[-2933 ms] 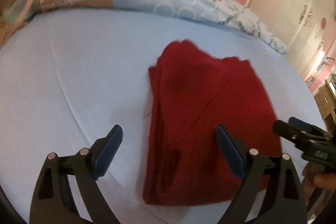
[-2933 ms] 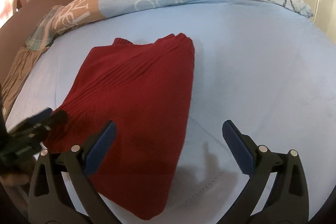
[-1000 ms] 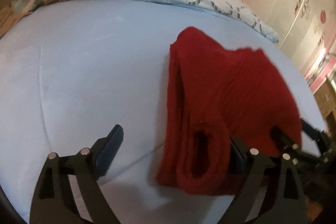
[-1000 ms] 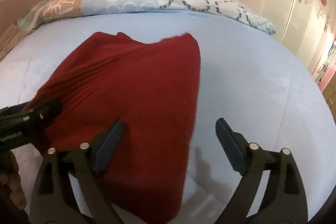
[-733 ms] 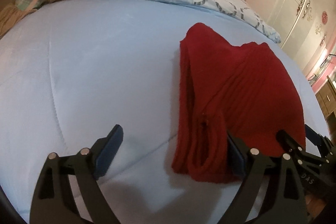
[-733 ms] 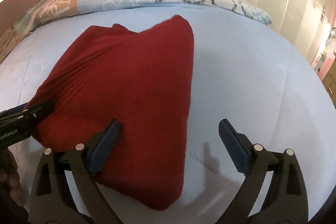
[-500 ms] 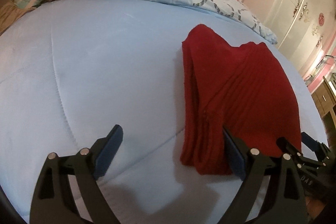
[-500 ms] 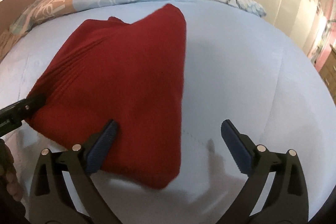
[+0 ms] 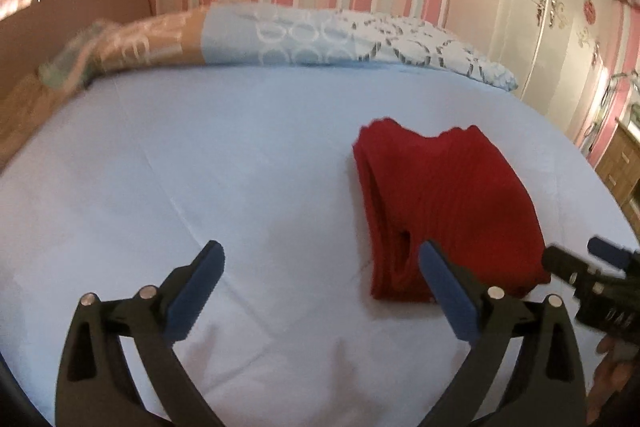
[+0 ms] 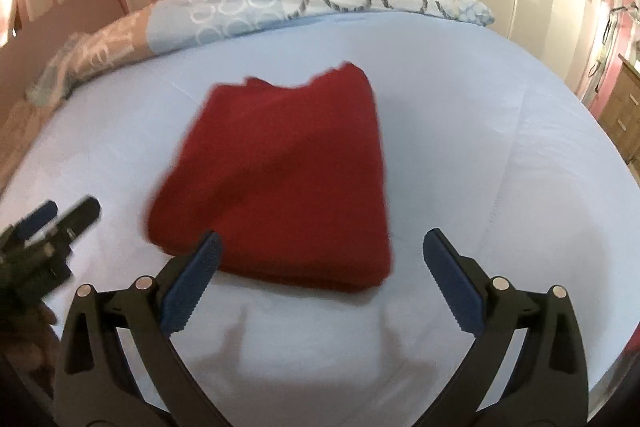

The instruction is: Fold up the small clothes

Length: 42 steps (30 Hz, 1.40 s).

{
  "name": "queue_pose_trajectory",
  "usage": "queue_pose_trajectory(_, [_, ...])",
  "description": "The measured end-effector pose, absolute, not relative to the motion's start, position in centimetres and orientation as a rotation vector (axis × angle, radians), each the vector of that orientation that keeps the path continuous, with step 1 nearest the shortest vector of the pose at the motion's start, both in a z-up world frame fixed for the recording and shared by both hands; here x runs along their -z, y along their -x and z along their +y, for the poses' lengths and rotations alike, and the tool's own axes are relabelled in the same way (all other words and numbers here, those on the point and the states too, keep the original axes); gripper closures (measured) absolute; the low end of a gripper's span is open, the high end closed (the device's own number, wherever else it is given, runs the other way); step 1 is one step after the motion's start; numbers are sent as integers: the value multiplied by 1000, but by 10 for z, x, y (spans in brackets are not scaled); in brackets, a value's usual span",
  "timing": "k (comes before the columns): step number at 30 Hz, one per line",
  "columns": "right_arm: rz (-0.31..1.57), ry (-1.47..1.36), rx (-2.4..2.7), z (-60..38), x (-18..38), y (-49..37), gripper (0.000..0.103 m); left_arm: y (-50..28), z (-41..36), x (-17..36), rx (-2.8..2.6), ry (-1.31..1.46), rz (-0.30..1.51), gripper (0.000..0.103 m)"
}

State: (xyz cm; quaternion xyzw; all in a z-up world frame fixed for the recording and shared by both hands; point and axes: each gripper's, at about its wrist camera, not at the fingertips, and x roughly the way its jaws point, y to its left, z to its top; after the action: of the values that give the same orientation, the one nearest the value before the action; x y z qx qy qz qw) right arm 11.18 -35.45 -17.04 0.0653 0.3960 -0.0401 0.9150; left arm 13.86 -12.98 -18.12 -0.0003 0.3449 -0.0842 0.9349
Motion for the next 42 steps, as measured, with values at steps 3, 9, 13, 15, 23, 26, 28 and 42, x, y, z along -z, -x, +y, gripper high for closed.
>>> queue_pose_trajectory(3, [800,-142,72,-333,146,-101,3,-121,-111,160,163,-24,676,4])
queue_pose_trajectory(9, [747,-140,46,-298,101,-75,3,-85,-72,131,117,-4,646,2])
queue_pose_trajectory(13, [712,-114,62,-286,73,-53,3,-65,-59,116,101,1,622,2])
queue_pose_trajectory(15, [688,-104,81,-283,61,-41,3,-54,-55,107,93,-10,600,2])
queue_pose_trajectory(23, [651,-1,102,-260,47,-13,3,-24,-36,85,86,36,589,2])
queue_pose_trajectory(26, [651,6,90,-255,47,-7,3,-12,-33,78,72,27,579,2])
queue_pose_trajectory(28, [643,18,98,-251,46,-2,3,-8,-31,76,68,23,577,2])
queue_pose_trajectory(42, [630,-6,49,-235,43,16,3,18,-19,62,31,32,544,2])
